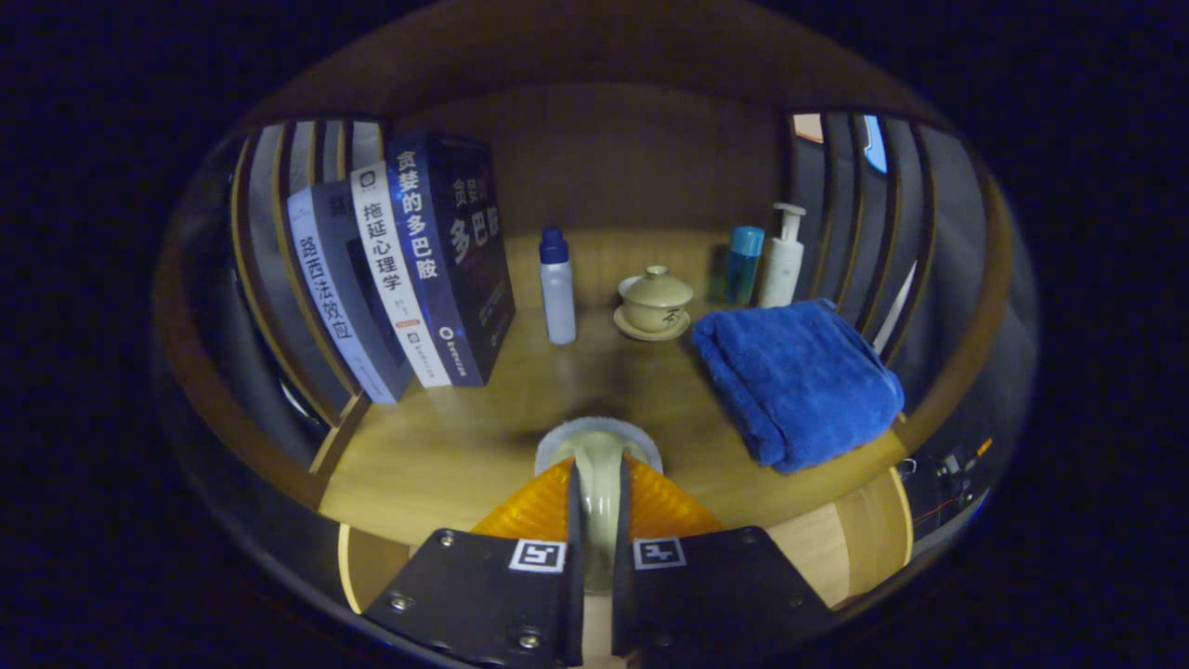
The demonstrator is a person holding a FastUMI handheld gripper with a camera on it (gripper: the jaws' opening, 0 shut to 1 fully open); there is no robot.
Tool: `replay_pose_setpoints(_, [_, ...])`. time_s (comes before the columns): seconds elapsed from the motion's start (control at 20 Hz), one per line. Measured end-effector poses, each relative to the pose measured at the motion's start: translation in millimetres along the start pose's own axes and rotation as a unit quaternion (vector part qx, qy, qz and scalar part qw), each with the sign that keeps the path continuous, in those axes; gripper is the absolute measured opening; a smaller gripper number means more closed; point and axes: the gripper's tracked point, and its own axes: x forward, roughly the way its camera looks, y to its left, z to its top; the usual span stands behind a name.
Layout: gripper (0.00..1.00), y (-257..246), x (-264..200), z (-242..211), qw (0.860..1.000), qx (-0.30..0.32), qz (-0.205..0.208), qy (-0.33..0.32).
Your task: Pull open the drawer, take out the items inside it, and place them on the countertop above the cabinet.
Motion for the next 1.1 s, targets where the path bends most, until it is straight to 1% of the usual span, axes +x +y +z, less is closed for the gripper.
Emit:
replay_pose_setpoints(0.15, [0.12,0,26,13,1.0,0.013,0.015,-0.008])
replay_pose_setpoints(0.25, [0.12,-1,43,15,1.0,0.008,0.023,-0.001])
replay_pose_setpoints(0.45, [0.13,6,67,31,0.999,0.002,0.036,-0.017])
replay_pose_setpoints(0.55, [0.16,12,73,34,0.999,0.007,0.045,-0.026])
replay_pose_setpoints(0.65, [0.16,11,72,33,0.999,0.011,0.045,-0.026])
replay_pose_setpoints(0.7, [0.2,10,73,34,0.999,0.014,0.035,-0.027])
replay_pose_setpoints(0.75, [0.23,11,67,34,0.999,0.014,0.037,-0.032])
replay_pose_setpoints(0.85, [0.43,14,62,29,0.999,0.002,0.033,-0.036])
replay_pose_setpoints(0.9, [0.55,15,56,30,0.999,-0.007,0.031,-0.04])
replay_pose_setpoints(1.0, [0.74,15,39,36,0.998,-0.017,0.018,-0.056])
replay_pose_setpoints(1.1, [0.94,19,16,47,0.996,-0.011,0.01,-0.084])
